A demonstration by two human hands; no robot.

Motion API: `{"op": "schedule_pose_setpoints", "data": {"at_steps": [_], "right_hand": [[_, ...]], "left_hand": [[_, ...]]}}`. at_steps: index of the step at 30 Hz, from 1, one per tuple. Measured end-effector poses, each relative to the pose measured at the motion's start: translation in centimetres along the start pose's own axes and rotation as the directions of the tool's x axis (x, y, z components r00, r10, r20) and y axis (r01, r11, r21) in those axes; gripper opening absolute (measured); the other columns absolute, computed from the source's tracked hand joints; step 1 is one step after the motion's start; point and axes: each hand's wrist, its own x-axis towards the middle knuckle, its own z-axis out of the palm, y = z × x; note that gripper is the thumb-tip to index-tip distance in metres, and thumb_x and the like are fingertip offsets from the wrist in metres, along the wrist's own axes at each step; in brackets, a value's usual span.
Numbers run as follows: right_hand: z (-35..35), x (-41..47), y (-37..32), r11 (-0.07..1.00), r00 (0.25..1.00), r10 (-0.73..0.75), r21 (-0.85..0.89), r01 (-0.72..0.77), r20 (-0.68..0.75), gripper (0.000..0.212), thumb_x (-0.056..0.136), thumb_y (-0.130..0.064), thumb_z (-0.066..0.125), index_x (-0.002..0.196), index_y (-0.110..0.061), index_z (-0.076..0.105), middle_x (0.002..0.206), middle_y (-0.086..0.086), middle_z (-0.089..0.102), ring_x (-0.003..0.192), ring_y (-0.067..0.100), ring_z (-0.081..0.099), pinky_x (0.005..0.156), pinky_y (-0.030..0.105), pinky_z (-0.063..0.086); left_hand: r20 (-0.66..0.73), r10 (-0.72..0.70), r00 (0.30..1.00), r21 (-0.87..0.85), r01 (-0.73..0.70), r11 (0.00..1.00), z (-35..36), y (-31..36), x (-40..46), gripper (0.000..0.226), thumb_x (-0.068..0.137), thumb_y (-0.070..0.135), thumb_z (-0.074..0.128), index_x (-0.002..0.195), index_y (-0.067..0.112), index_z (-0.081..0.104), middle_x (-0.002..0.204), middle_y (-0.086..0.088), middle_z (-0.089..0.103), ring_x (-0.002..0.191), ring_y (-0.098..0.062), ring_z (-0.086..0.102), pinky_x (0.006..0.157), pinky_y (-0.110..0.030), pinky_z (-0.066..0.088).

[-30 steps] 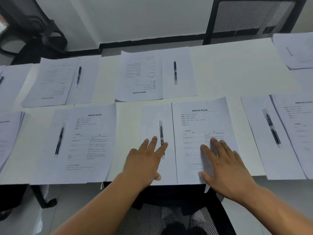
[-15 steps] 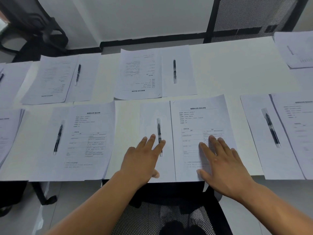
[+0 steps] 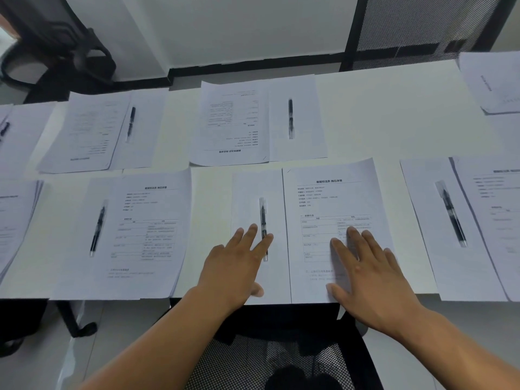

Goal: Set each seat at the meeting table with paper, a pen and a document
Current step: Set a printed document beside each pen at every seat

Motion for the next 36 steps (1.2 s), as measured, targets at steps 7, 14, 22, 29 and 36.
{"op": "schedule_pose_setpoints", "data": {"at_steps": [7, 14, 22, 29, 36], "right_hand": [[-0.1, 0.0, 0.0, 1.0, 1.0, 0.002, 0.005, -0.002, 0.003, 0.09, 0.102, -0.065, 0.042, 0.17, -0.031, -0.008, 0.177, 0.006, -0.023, 0.165, 0.031, -0.018, 0.133, 0.055, 0.007], [-0.7, -0.1, -0.3, 1.0, 1.0, -0.004, -0.001, 0.004, 0.013, 0.091, 0.101, -0.067, 0.042, 0.17, -0.029, -0.004, 0.178, 0.008, -0.017, 0.165, 0.033, -0.013, 0.133, 0.055, 0.009], [-1.5, -0.7, -1.4, 0.997, 0.997, -0.079, 0.004, 0.079, -0.021, 0.088, 0.1, -0.066, 0.045, 0.168, -0.029, 0.004, 0.179, 0.009, -0.007, 0.166, 0.034, -0.004, 0.133, 0.054, 0.01], [-1.6, -0.5, -3.1, 0.991, 0.99, -0.137, 0.0, 0.137, -0.035, 0.088, 0.101, -0.065, 0.045, 0.17, -0.027, 0.005, 0.179, 0.009, -0.006, 0.166, 0.034, -0.006, 0.133, 0.054, 0.007], [-1.8, -0.1, -6.5, 0.988, 0.987, -0.154, -0.01, 0.154, -0.051, 0.09, 0.1, -0.066, 0.045, 0.17, -0.027, 0.004, 0.18, 0.008, -0.007, 0.166, 0.032, -0.008, 0.134, 0.054, 0.008]], "left_hand": [[0.002, -0.006, 1.0, 0.002, 0.006, 1.0, -0.1, 0.0, 0.0, 0.119, 0.094, 0.052, 0.08, 0.172, 0.036, -0.009, 0.183, -0.003, -0.012, 0.17, -0.028, -0.002, 0.131, -0.053, 0.029], [0.003, -0.03, 1.0, -0.026, 0.031, 0.999, -0.8, 0.4, -0.8, 0.119, 0.095, 0.051, 0.08, 0.172, 0.036, -0.01, 0.183, -0.003, -0.012, 0.17, -0.027, -0.003, 0.133, -0.052, 0.025], [0.006, -0.082, 0.997, -0.068, 0.083, 0.994, -1.4, 1.4, -2.3, 0.116, 0.095, 0.056, 0.077, 0.173, 0.037, -0.007, 0.183, -0.002, -0.01, 0.17, -0.027, -0.001, 0.134, -0.055, 0.021], [-0.011, -0.139, 0.99, -0.085, 0.137, 0.987, -1.2, 1.2, -3.6, 0.114, 0.095, 0.059, 0.075, 0.173, 0.037, -0.006, 0.183, -0.002, -0.009, 0.17, -0.027, -0.001, 0.134, -0.055, 0.019], [-0.025, -0.17, 0.985, -0.108, 0.167, 0.98, -0.9, -1.7, -5.0, 0.114, 0.095, 0.062, 0.073, 0.172, 0.038, -0.007, 0.183, -0.001, -0.009, 0.17, -0.026, -0.001, 0.134, -0.055, 0.02]]}}
